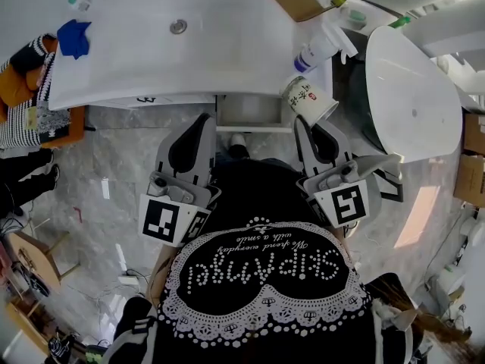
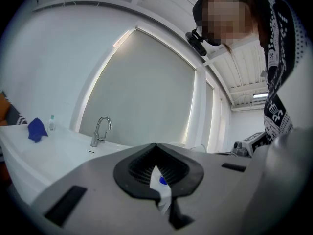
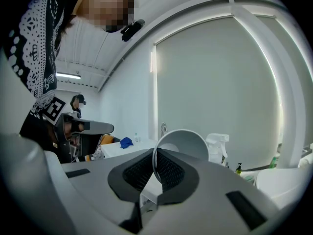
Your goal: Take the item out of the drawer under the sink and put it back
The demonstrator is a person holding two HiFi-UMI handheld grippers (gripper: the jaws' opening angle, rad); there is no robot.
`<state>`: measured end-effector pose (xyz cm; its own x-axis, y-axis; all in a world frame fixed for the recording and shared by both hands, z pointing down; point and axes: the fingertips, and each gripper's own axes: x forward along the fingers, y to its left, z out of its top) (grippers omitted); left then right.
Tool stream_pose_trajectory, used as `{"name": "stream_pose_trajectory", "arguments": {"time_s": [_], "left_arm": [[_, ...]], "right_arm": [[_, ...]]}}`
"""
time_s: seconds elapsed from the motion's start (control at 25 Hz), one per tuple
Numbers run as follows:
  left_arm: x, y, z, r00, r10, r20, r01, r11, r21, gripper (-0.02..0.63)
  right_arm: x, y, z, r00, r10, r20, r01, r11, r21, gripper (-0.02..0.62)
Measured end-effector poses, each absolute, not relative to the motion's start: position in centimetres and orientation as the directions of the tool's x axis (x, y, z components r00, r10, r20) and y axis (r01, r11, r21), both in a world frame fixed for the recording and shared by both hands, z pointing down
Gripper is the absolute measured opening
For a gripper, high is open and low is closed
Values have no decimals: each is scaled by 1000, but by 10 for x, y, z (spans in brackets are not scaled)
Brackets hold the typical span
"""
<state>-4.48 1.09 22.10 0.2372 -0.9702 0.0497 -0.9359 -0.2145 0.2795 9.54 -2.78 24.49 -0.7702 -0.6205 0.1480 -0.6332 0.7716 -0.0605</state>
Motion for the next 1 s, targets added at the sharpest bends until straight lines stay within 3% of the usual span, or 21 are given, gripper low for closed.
{"name": "stream_pose_trajectory", "arguments": {"time_s": [0.28, 0.64, 1.0], "left_arm": [[-45, 13, 224, 219, -973, 68, -939, -191, 287, 3], [-49, 12, 226, 204, -975, 84, -941, -171, 290, 3], [-55, 16, 226, 159, -985, 73, -944, -130, 304, 3]], "right_arm": [[97, -27, 245, -775, -614, 150, -626, 778, -48, 26], [93, -30, 250, -752, -616, 232, -576, 787, 223, 26], [85, -33, 257, -773, -581, 255, -530, 812, 244, 26]]}}
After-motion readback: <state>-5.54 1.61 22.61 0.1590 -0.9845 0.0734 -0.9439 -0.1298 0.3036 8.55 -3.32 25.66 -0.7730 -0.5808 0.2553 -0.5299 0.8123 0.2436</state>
